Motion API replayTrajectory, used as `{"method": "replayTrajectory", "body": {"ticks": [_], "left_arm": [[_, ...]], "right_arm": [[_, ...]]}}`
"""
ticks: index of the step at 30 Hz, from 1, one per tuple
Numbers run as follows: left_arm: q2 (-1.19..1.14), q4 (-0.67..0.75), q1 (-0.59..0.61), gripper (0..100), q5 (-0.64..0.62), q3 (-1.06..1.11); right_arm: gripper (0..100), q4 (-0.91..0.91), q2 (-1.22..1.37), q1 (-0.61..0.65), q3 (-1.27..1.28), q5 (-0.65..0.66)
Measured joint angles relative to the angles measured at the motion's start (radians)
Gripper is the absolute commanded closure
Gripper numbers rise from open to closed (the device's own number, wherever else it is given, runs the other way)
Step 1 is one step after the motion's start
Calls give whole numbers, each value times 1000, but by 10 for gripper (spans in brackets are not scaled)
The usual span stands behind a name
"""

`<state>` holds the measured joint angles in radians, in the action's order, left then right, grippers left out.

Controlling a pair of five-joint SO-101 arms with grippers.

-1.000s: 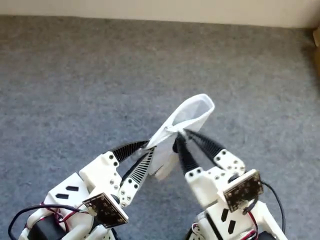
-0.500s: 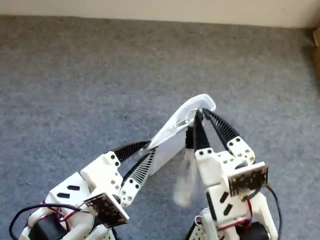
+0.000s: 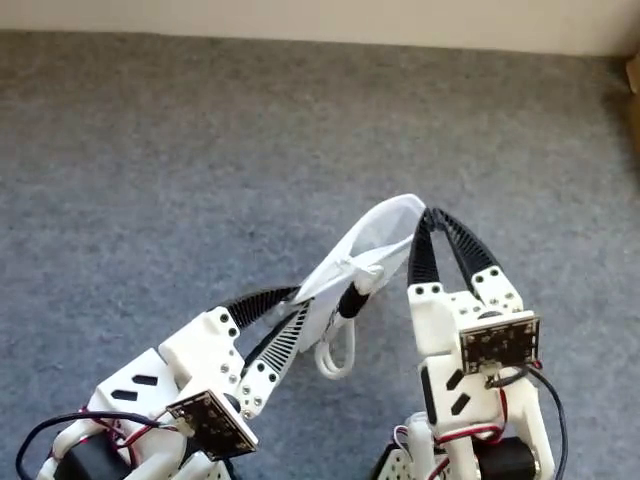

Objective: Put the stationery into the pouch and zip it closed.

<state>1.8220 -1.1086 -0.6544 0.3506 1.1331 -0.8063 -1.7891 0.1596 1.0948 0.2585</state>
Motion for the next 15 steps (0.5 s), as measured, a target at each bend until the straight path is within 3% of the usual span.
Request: {"method": "replayTrajectory", "body": {"ticks": [6,15], "left_arm": [[0,-6,0,996,0,0],[0,-6,0,996,0,0]], "right_arm": [[804,-304,-29,15,-175,-115],[803,-519,-32,341,-265,-120]]}}
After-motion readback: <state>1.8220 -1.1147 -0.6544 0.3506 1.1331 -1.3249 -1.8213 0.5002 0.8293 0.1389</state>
